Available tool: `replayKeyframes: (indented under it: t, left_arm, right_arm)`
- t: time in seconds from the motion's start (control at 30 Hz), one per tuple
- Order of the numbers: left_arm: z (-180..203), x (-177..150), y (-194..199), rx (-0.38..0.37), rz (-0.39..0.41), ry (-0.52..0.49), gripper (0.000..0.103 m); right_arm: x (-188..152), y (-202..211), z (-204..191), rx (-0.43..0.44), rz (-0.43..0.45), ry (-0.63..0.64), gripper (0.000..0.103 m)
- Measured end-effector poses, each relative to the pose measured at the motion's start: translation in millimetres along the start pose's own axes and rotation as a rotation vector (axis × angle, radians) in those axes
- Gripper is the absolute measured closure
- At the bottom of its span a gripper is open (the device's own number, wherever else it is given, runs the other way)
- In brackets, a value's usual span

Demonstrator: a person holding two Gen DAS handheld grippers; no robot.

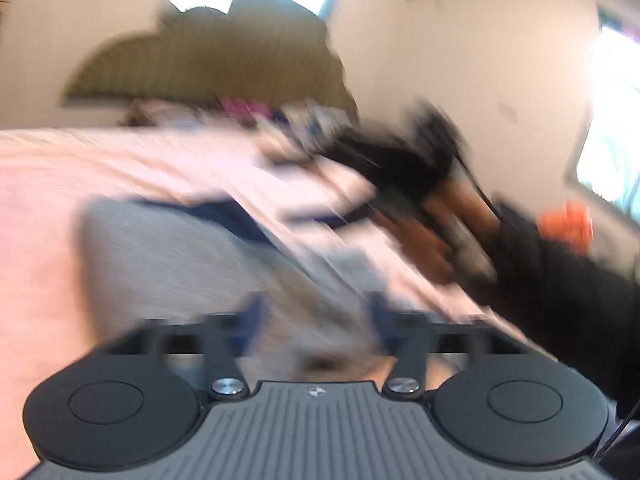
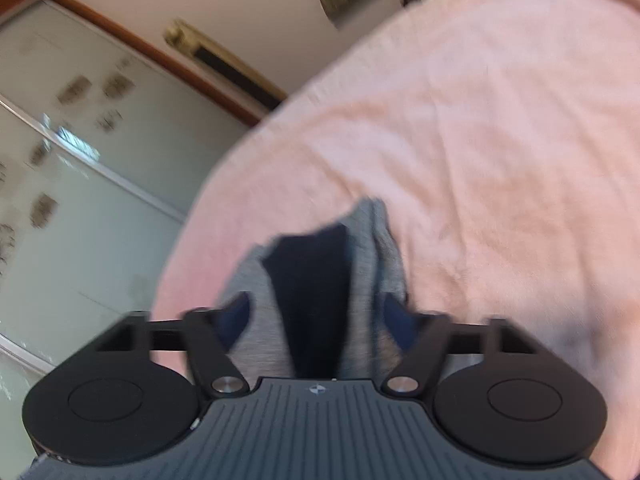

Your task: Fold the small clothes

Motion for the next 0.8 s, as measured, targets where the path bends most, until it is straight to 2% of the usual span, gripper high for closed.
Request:
replayKeyframes:
  t: [0.03,0.1,0.17,0.23,0.37,0.4,0.47,0.5,0.53,0.6,0.63,0.73,0.8]
  left_arm:
    - [-15,6,17,0.044,0.063,0.013,0.012]
    - [-42,12,39,0.155,0.123,0.001,0.012]
    - [-64,12,46,0.255,0.128,-0.017,0.012]
    - [-84,6,44,0.303,0.089,0.033,0.012]
    - [-100,-18,26,0.256,-0.031,0.228,0.012]
    - [-104,-26,18,0.232,-0.067,0.275,0.012]
    - [-99,-45,5,0.197,-0.127,0.351,0.014]
    - [-96,-50,0,0.187,-0.144,0.367,0.014]
    - [-93,-51,-1,0.194,-0.137,0.351,0.019]
    - [-83,-52,-3,0.151,-0.19,0.353,0.049]
    - [-75,-55,-3,0.134,-0.22,0.357,0.073]
    - [-65,-65,0,0.149,-0.273,0.269,0.076]
    - [-68,-68,1,0.139,-0.255,0.25,0.079]
  right_arm:
    - [-11,13,-9,0.038,-0.007,-0.006,0.017]
    - [-37,33,-23,0.061,-0.043,0.014,0.018]
    - [-64,46,-31,-0.001,-0.068,0.06,0.018]
    - [-88,58,-32,-0.012,-0.083,0.043,0.027]
    - [-118,68,-27,-0.047,-0.124,0.01,0.035]
    - [-123,67,-25,-0.066,-0.134,0.017,0.04]
    - [-128,63,-19,-0.106,-0.141,0.022,0.056]
    - [-127,60,-14,-0.117,-0.145,0.012,0.077]
    - [-128,57,-10,-0.125,-0.152,0.008,0.09]
    - [-130,55,-10,-0.117,-0.161,0.038,0.091]
    - [-131,58,-14,-0.121,-0.166,0.063,0.092]
    - [-126,80,-22,-0.137,-0.134,0.107,0.093]
    - [-125,84,0,-0.214,-0.138,0.087,0.094]
Point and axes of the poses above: each gripper's, at about its wrist camera, not at the fingertips, and y roughly against the way its jaws point, z to its right, x to its top, the point moved 7 cm from there along -y, roughly the way its jaws point, and after that the axes turned 3 degrees about z, right-handed, at the moved point
